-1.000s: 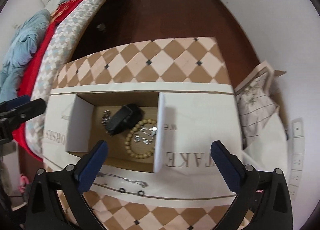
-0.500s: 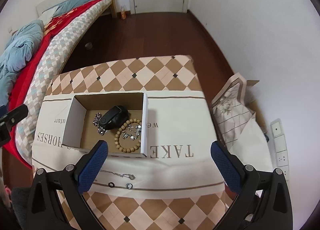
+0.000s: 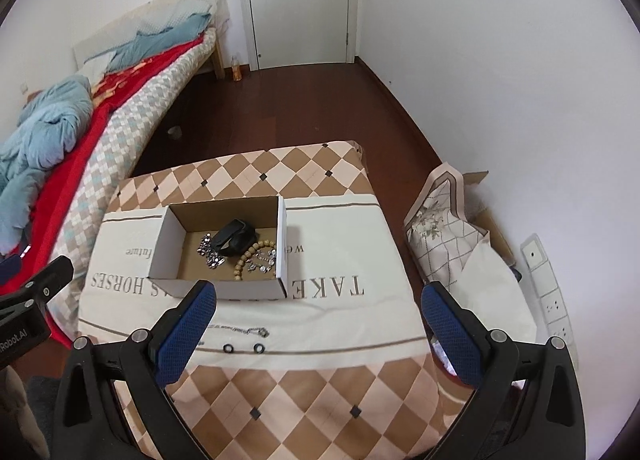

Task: Organize jewelry
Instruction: 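Move both tools back toward the rings and thin chain, then grasp a small earring with the left gripper while the right gripper grasps a black ring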

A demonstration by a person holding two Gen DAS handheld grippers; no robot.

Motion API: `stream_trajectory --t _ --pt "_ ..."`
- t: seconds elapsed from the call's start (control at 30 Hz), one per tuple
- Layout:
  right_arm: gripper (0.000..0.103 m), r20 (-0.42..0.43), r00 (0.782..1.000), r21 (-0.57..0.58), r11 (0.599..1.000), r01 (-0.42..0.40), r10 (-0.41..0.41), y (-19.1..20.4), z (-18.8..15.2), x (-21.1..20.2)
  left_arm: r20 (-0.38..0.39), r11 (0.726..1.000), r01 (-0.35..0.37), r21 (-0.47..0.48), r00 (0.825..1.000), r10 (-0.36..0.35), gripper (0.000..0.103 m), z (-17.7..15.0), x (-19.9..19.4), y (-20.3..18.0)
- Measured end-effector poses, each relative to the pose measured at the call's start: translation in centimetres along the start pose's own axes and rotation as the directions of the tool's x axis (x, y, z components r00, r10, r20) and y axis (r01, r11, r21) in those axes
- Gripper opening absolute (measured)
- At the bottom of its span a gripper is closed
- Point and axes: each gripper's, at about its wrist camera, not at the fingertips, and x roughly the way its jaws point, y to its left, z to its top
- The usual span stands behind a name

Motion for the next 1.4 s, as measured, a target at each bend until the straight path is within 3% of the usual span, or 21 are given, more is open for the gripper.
stream_trajectory --t 0.1,0.17,0.23,0.27,0.33,0.4,0.57,0.7,0.83,0.87,0.93,1.0,1.07,1.2,1.4 --pt "0.103 -0.036 0.998 0.016 0.999 -0.044 0.045 -0.9 -1.3 0.7 0.013 1.000 -0.027 -0.016 1.000 0.027 0.102 -0.8 -0.6 0.6" --pt "0.103 -0.097 0.993 0.027 0.998 -0.058 0.060 -1.6 -2.5 2.4 0.036 0.996 -0.090 -0.021 0.995 0.091 0.102 -1.7 -0.2 1.2" --pt "0.103 -0.150 0.987 0.026 0.998 -0.050 0.053 -1.9 -4.0 4.7 0.054 0.980 -0.197 -0.008 0.979 0.198 0.102 -2.8 1.0 1.7" --pt "0.102 -0.181 0.982 0.028 0.998 -0.057 0.061 -1.9 -4.9 6.1 0.037 0.972 -0.233 0.003 0.972 0.233 0.102 -3.3 1.9 1.9" --pt "0.092 -0.218 0.972 0.025 0.996 -0.083 0.086 -1.6 -6.2 8.2 -0.018 0.960 -0.280 0.015 0.960 0.280 0.102 -4.4 4.4 2.5" --pt "0.070 -0.252 0.962 0.020 0.994 -0.104 0.106 -0.9 -7.1 10.1 -0.066 0.950 -0.312 0.017 0.948 0.312 0.102 -5.5 6.5 3.0" --pt "0.069 -0.276 0.948 -0.009 0.986 -0.167 0.158 2.1 -8.5 13.8 -0.159 0.929 -0.367 0.046 0.916 0.369 0.102 -7.5 10.9 3.8" --pt "0.069 -0.281 0.948 -0.060 0.984 -0.170 0.147 4.3 -9.0 15.8 -0.193 0.926 -0.374 0.051 0.906 0.377 0.102 -8.3 12.2 4.3" --pt "0.066 -0.304 0.943 -0.095 0.981 -0.172 0.136 5.7 -9.9 17.4 -0.204 0.930 -0.365 0.051 0.907 0.368 0.102 -8.4 12.7 4.4" --pt "0.063 -0.284 0.951 -0.125 0.979 -0.160 0.119 6.2 -10.0 17.2 -0.206 0.931 -0.361 0.050 0.909 0.363 0.102 -8.4 12.8 4.4" --pt "0.049 -0.268 0.958 -0.153 0.978 -0.144 0.099 6.6 -10.1 17.1 -0.209 0.937 -0.346 0.048 0.914 0.348 0.102 -8.3 12.8 4.1" --pt "0.013 -0.264 0.960 -0.157 0.978 -0.139 0.094 6.6 -10.0 17.1 -0.211 0.944 -0.326 0.051 0.920 0.329 0.102 -8.3 12.9 3.5" --pt "0.013 -0.263 0.958 -0.123 0.980 -0.154 0.118 5.9 -9.8 16.8 -0.216 0.955 -0.293 0.050 0.930 0.297 0.102 -8.3 12.9 2.5" --pt "0.013 -0.238 0.963 -0.081 0.986 -0.148 0.125 3.6 -9.0 15.7 -0.262 0.988 -0.151 0.039 0.952 0.156 0.102 -8.6 13.5 -0.3" --pt "0.013 -0.229 0.967 -0.026 0.992 -0.121 0.112 -0.1 -8.8 14.4 -0.342 0.999 -0.006 0.036 0.940 0.018 0.096 -9.7 16.1 -4.5"
